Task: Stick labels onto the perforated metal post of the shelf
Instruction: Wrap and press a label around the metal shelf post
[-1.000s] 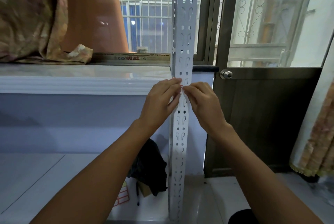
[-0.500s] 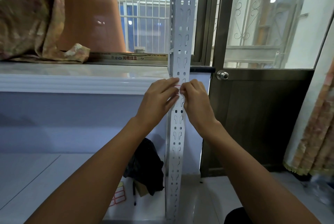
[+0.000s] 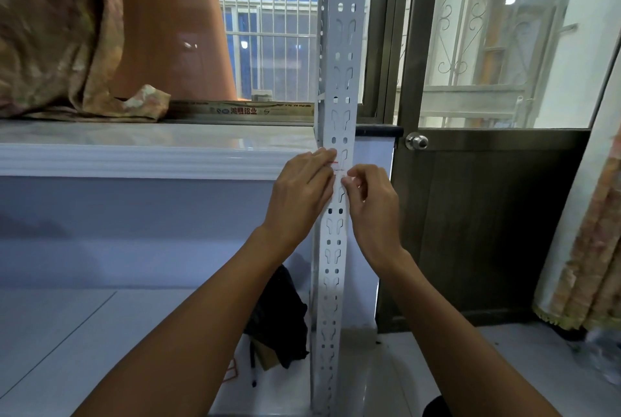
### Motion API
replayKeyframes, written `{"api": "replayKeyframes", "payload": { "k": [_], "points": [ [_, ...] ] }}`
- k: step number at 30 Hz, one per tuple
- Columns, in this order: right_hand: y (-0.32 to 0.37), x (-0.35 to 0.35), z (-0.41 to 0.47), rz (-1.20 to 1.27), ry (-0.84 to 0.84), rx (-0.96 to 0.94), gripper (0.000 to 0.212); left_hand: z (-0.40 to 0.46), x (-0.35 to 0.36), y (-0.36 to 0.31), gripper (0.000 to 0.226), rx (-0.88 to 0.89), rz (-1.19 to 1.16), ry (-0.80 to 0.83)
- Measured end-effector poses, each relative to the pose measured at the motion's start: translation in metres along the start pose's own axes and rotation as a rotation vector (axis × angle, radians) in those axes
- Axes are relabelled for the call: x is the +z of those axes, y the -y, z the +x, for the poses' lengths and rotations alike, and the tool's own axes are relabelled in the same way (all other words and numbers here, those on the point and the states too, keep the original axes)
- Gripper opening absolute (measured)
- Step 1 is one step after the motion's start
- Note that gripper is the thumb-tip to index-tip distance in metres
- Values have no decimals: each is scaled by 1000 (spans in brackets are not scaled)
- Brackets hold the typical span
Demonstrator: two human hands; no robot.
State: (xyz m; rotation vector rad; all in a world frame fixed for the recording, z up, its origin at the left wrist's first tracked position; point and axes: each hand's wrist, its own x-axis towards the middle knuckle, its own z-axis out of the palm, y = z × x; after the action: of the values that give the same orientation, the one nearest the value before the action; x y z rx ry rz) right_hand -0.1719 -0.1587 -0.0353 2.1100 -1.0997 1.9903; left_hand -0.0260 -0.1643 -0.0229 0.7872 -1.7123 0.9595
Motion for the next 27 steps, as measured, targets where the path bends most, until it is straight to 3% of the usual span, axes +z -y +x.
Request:
{"api": "replayKeyframes", "payload": {
  "k": [5,10,13,21,27],
  "points": [
    [3,1,2,-51,44,-150,18,2,1,-3,20,-31,32,37],
    [2,-2,8,-175,109,-313,21,0,-6,-11,24,-350,-271,99],
    [0,-7,12,-247,145,-398,23,-2,-8,-13,36,-387,-329,174],
    [0,-1,22,-426,150,-478,9,-8,-10,11,23,-140,-187,173],
    [0,7,16,-470,129,-485,7,-13,-19,15,40,-29,-116,208]
  ]
}}
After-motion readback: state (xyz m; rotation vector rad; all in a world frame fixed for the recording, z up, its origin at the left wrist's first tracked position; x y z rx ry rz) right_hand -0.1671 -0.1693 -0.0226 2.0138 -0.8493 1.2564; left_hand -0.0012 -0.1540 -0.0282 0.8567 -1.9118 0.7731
